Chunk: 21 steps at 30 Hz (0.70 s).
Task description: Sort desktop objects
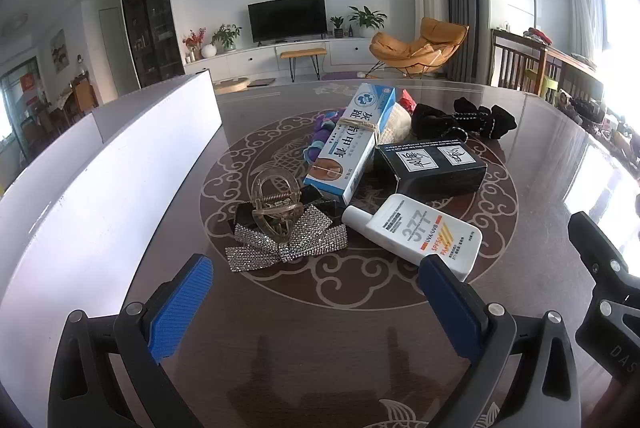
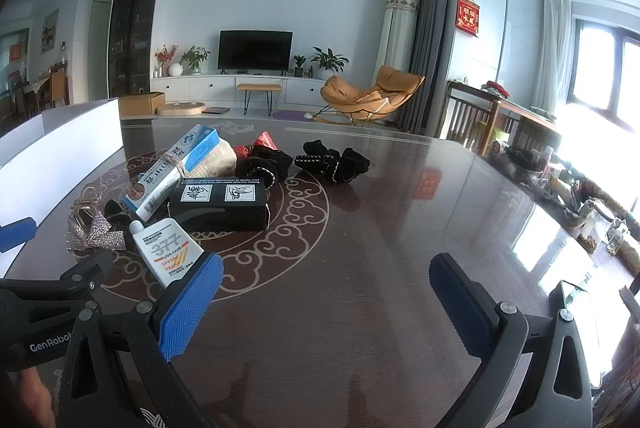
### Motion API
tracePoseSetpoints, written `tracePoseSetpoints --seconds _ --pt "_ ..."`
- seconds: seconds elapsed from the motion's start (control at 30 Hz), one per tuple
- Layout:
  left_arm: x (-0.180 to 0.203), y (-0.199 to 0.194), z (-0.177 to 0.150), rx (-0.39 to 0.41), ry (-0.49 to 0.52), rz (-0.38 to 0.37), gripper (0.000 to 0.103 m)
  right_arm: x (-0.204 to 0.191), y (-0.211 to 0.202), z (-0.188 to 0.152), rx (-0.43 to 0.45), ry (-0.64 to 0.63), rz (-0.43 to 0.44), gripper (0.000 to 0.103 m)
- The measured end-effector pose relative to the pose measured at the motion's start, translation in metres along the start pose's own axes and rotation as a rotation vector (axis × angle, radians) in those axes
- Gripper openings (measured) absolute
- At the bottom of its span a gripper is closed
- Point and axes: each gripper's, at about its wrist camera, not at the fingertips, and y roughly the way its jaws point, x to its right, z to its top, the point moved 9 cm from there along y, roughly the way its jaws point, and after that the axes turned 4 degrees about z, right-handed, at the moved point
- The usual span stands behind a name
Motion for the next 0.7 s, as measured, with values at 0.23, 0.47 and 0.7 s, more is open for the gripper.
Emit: tracePoseSetpoints --seconds 0.23,0.47,0.7 --pt "0.000 0.001 0.000 -0.006 -0.002 0.000 0.103 0.000 0.001 -0.004 -0.002 -0.001 0.003 0.103" --pt "0.000 0.003 -0.001 -0.009 -0.002 0.001 0.103 0.001 0.004 -0.011 -0.009 -0.002 0.016 0.103" --pt "0.000 0.003 -0.001 -0.011 -0.003 0.002 0.103 0.000 0.010 -0.027 -0.016 -0.010 0.023 0.103"
